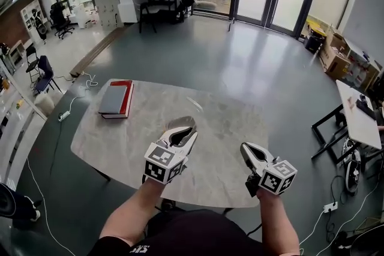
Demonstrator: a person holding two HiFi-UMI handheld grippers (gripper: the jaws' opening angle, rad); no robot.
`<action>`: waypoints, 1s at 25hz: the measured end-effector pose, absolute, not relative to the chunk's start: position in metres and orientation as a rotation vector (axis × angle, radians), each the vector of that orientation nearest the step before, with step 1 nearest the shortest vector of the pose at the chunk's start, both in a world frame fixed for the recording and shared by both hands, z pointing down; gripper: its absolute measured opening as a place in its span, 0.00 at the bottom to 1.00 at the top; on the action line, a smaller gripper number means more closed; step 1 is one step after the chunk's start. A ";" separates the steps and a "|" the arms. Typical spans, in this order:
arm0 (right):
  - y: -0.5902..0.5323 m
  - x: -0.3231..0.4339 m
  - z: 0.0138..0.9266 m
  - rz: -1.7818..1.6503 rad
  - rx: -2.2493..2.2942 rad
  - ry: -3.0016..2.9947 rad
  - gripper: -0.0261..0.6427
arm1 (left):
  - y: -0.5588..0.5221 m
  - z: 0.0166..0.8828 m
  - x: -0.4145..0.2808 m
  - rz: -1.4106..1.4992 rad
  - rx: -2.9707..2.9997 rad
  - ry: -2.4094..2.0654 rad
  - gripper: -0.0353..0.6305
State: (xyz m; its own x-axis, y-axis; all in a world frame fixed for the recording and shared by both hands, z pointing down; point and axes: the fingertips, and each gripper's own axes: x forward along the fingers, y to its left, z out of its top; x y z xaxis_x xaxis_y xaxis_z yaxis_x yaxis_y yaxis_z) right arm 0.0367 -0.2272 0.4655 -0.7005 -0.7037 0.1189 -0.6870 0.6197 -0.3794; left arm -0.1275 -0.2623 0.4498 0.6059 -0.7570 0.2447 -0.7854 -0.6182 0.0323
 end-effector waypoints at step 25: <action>-0.243 -0.067 0.424 -0.391 -1.305 2.761 0.06 | -0.289 0.432 -0.266 0.196 2.675 -1.296 0.14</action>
State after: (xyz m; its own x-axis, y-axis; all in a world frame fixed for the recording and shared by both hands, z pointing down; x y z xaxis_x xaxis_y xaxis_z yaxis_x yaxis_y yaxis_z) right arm -0.0669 -0.2429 0.4239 -0.6388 -0.7677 0.0512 -0.7516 0.6085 -0.2544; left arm -0.2656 -0.2887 0.4322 0.6153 -0.7655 0.1882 -0.7869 -0.6107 0.0889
